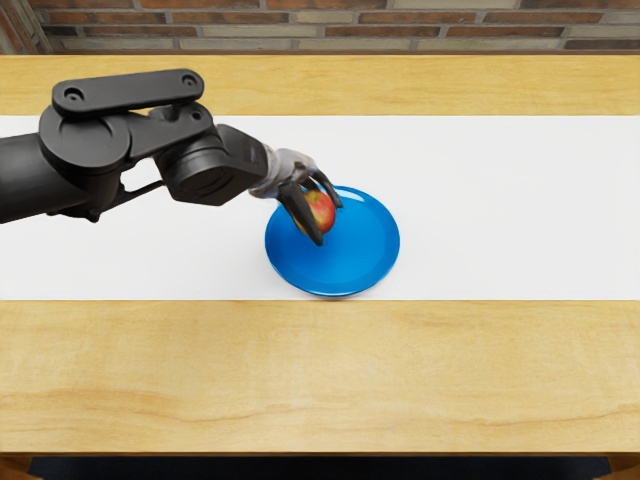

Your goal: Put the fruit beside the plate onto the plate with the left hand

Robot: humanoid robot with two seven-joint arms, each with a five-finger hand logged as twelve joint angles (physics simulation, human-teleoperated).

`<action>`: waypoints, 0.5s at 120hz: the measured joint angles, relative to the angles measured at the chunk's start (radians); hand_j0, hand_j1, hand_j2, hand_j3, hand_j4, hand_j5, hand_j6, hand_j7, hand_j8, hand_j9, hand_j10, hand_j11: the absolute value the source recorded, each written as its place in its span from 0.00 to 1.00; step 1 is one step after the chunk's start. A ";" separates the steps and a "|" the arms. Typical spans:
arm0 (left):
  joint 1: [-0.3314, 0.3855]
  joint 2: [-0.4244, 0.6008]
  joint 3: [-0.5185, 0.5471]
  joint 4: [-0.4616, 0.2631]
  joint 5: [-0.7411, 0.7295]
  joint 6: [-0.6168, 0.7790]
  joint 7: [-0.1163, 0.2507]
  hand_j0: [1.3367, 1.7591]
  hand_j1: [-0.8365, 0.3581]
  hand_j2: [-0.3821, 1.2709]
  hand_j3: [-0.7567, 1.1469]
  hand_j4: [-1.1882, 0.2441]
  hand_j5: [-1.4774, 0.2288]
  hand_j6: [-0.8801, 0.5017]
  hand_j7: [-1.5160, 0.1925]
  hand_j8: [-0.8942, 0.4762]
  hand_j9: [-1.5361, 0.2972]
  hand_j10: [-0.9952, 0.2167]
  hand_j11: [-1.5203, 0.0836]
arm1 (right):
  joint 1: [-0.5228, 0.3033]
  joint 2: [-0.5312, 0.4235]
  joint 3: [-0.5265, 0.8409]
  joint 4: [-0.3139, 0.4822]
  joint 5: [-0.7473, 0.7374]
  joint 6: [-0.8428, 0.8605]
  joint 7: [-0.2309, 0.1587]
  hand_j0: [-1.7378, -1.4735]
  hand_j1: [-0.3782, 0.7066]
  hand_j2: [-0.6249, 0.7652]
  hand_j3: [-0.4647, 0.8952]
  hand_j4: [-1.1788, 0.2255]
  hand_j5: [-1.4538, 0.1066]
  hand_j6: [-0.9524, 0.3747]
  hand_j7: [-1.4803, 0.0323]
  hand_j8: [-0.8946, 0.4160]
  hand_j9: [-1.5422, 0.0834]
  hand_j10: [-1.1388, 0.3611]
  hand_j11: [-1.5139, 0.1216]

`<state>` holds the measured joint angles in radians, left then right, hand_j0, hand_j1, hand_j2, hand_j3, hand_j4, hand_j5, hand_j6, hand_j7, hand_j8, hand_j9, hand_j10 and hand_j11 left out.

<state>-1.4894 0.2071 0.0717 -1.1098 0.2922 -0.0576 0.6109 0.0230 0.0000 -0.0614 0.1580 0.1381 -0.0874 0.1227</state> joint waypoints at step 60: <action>-0.028 -0.010 -0.010 -0.012 0.048 0.010 0.000 0.76 0.72 0.27 0.40 0.64 0.66 0.45 0.68 0.47 0.64 0.59 0.72 | 0.000 0.000 0.000 0.000 0.000 0.000 0.000 0.30 0.07 0.44 0.34 0.81 0.90 0.69 0.95 0.66 0.92 0.74 0.90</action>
<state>-1.5179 0.1966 0.0614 -1.1222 0.3400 -0.0472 0.6109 0.0230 0.0000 -0.0614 0.1580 0.1381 -0.0874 0.1227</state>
